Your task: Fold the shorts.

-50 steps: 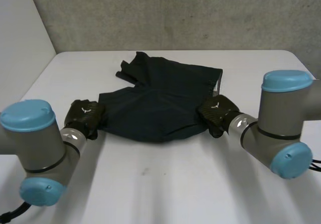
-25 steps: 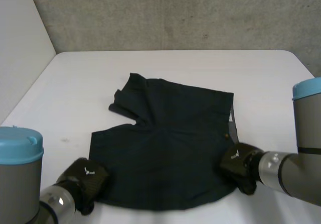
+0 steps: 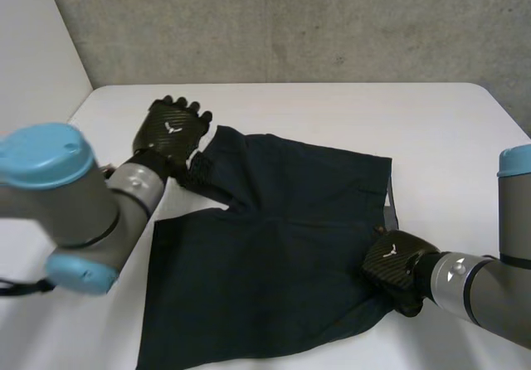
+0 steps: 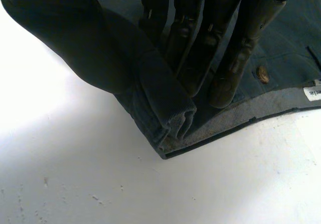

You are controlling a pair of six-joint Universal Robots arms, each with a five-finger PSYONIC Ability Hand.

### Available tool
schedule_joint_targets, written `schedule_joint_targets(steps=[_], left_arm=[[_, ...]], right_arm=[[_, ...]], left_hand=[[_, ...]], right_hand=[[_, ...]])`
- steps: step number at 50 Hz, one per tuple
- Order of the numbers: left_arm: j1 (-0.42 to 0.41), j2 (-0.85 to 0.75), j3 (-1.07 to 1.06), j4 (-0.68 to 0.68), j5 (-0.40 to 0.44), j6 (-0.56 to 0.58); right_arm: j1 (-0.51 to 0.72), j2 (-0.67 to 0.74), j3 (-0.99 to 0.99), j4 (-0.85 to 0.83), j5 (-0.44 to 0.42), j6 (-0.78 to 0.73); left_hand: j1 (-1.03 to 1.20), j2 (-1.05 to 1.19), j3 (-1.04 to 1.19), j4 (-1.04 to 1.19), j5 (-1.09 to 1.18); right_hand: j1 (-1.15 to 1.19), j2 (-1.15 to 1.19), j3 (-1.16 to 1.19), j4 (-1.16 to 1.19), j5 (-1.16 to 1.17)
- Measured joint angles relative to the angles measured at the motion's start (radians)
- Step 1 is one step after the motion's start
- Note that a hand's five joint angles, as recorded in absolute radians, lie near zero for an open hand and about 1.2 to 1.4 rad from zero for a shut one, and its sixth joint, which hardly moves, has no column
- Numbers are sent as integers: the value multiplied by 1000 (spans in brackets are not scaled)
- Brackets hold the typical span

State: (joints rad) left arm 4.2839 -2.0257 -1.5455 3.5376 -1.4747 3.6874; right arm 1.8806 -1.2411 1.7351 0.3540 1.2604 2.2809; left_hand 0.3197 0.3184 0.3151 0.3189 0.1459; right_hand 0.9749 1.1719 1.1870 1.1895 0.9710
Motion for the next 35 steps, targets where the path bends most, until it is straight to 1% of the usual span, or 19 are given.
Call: schedule_joint_targets(steps=[3,6,8,12,13,15,16,17,18,20,23,25,29,31,32,34,35], left_arm=[[11,-103,100,-10,35,0],[22,-183,187,-44,49,-1],[31,-264,280,-94,56,-1],[38,-340,371,-168,56,0],[39,-361,397,-194,55,1],[40,-393,439,-241,51,2],[41,-404,455,-261,49,2],[41,-411,464,-274,48,2],[41,-419,475,-291,46,2],[41,-427,486,-314,44,3],[40,-431,490,-346,36,3],[39,-429,487,-353,27,3],[36,-417,474,-361,-35,4],[36,-417,474,-361,-35,4],[34,-403,464,-358,-124,5],[33,-398,461,-356,-156,5],[32,-394,460,-354,-187,6]], right_arm=[[0,1,8,-15,0,0],[0,2,12,-28,1,1],[-1,4,15,-42,1,4],[-2,5,15,-57,1,17],[-2,5,14,-60,1,21],[-2,5,12,-66,1,29],[-3,5,11,-67,1,31],[-3,5,11,-68,1,33],[-3,5,9,-69,1,34],[-3,5,8,-70,1,36],[-3,5,6,-70,1,37],[-3,6,5,-70,2,36],[-3,6,6,-69,2,36],[-3,6,6,-69,2,36],[-2,6,7,-70,2,37],[-2,6,8,-70,2,37],[-1,7,9,-71,2,37]], left_hand=[[36,36,37,35,37],[64,62,66,63,65],[96,97,99,98,100],[199,192,198,191,190],[312,296,300,291,286],[465,437,439,437,430],[525,508,500,497,490],[525,508,500,497,490],[643,633,634,622,614],[791,800,793,794,782],[798,865,867,876,826],[798,867,869,880,826],[798,869,871,880,826],[798,869,871,880,826],[798,871,872,880,826],[798,871,872,880,826],[798,874,872,880,826]], right_hand=[[0,0,0,0,0],[0,0,0,0,0],[0,0,0,0,0],[0,0,0,0,0],[0,0,0,0,0],[0,0,0,0,0],[0,0,0,0,0],[0,0,0,0,0],[0,0,0,0,0],[0,0,0,0,0],[0,0,0,0,0],[0,0,0,0,0],[0,0,0,0,0],[0,0,0,0,0],[0,0,0,0,0],[0,0,0,0,0],[0,0,0,0,0]])
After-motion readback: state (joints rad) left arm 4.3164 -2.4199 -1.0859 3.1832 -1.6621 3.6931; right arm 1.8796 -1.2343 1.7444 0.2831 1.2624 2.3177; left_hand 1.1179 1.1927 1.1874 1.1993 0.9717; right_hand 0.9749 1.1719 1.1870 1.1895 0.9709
